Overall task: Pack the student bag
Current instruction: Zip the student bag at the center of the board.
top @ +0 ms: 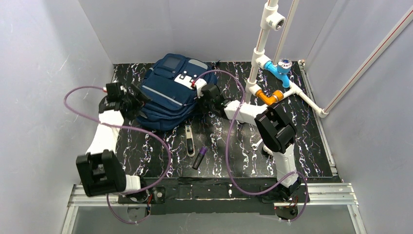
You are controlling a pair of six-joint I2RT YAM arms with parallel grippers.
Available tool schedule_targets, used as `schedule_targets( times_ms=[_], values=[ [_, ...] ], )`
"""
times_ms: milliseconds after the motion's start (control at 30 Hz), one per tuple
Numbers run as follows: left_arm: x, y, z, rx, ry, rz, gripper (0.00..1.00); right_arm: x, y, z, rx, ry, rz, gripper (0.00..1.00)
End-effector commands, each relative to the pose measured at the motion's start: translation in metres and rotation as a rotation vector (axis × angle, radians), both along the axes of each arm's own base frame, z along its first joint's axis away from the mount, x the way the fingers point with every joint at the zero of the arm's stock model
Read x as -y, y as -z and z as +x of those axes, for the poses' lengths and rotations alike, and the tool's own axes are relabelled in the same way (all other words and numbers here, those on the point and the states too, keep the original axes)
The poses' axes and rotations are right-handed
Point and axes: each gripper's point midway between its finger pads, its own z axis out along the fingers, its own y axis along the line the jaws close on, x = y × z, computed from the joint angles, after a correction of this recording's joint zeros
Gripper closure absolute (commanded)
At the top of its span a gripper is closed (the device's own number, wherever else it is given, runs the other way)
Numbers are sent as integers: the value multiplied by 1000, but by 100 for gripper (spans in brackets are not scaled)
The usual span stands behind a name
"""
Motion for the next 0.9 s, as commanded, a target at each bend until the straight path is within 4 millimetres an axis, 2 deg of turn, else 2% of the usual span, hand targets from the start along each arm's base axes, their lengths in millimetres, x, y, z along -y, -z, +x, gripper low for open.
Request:
schedule_targets(
  times_ms=[0, 67, 133, 233, 400, 533, 667, 767, 867],
  values=[
    [-38, 17, -68, -96, -154, 146, 12, -1, -41, -9, -63, -62, -35, 99],
    [-34, 23, -73, -66, -126, 133, 13, 0, -40, -11, -92, -82, -68, 99],
    [-13, 37, -71, -37, -55, 37, 16, 1, -37, -15, -128, -93, -92, 99],
    [16, 49, -61, -52, -5, -156, 27, -2, -34, -28, -205, -115, -84, 99],
    [24, 68, -39, -52, -48, -217, 48, -11, -37, -59, -339, -140, -45, 99],
    [50, 74, -22, -25, -62, -302, 54, -43, -50, -94, -403, -201, 24, 99],
    [82, 72, -13, 11, -40, -258, 58, -91, -75, -133, -482, -272, 163, 99],
    [86, 66, -7, 57, -55, -271, 61, -115, -90, -152, -574, -304, 294, 99],
    [85, 57, -8, 107, -68, -278, 61, -119, -89, -152, -584, -296, 325, 99]
  ],
)
